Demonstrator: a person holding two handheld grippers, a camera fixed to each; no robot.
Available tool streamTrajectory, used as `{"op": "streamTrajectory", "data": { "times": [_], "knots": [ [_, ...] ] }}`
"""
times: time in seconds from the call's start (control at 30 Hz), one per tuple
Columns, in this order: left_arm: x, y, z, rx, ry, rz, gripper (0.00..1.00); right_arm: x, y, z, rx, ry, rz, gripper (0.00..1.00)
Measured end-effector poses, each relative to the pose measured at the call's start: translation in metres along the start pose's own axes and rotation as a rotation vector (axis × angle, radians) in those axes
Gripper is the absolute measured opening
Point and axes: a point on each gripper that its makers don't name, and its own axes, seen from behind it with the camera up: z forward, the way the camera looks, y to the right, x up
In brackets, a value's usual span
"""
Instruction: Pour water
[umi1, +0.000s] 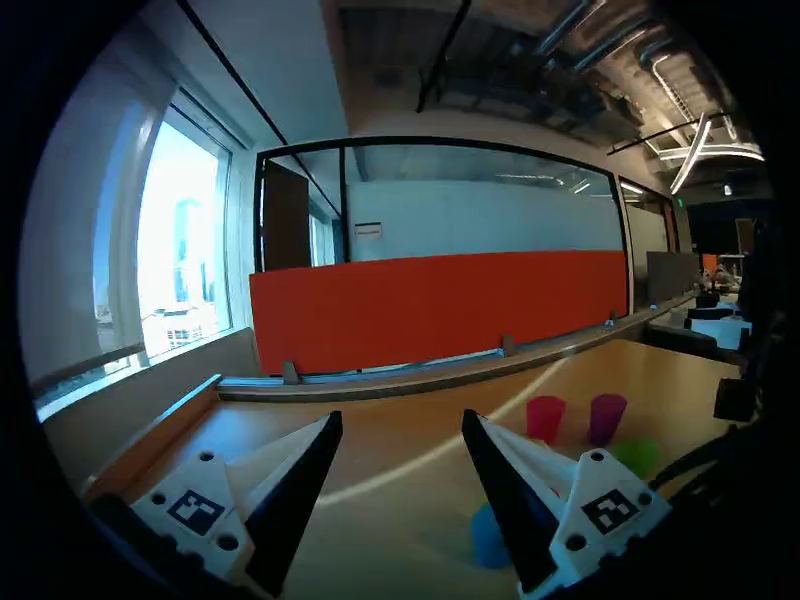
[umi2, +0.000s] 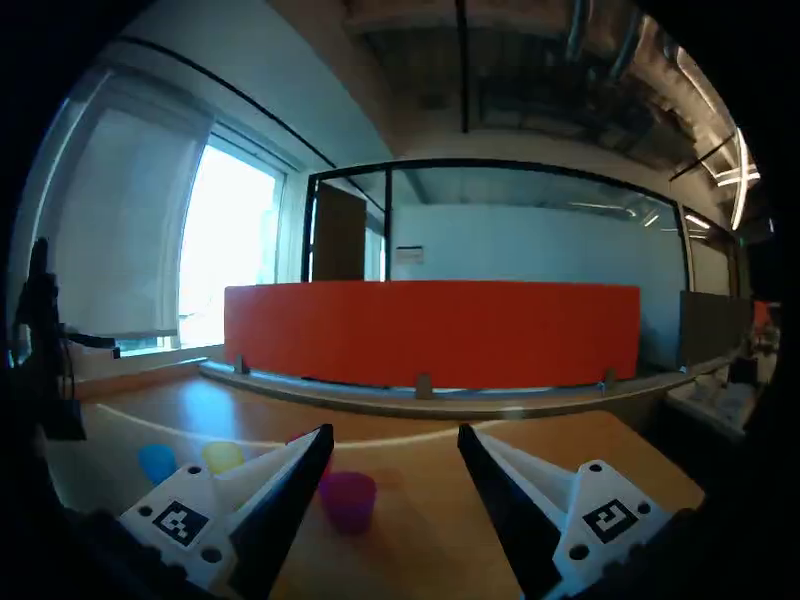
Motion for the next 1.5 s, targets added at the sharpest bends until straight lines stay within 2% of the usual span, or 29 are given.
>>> {"op": "streamTrajectory", "data": {
  "times": [0.3, 0.5, 0.7, 0.9, 1.1, 1.5],
  "knots": [
    [0.001, -0.005, 0.004, 0.042, 0.026, -0.032, 0.88, -0.001, 0.021, 0.000, -0.086, 0.022, -0.023, 0.97],
    [0.000, -0.003, 0.003, 0.043, 0.028, -0.058, 0.88, 0.003, 0.027, -0.002, -0.107, 0.030, -0.010, 0.97],
    [0.001, -0.008, 0.000, 0.068, 0.043, -0.070, 0.88, 0.007, 0.033, -0.002, -0.128, 0.032, -0.005, 0.97],
    [-0.005, -0.009, -0.001, 0.072, 0.038, -0.096, 0.88, 0.012, 0.033, -0.001, -0.145, 0.036, -0.011, 0.97],
    [-0.005, -0.016, 0.002, 0.095, 0.068, -0.108, 0.88, 0.007, 0.032, 0.001, -0.151, 0.022, -0.014, 0.97],
    [-0.022, -0.016, 0.004, 0.112, 0.093, -0.105, 0.88, 0.001, 0.022, 0.008, -0.152, -0.009, -0.010, 0.97]
  ]
}}
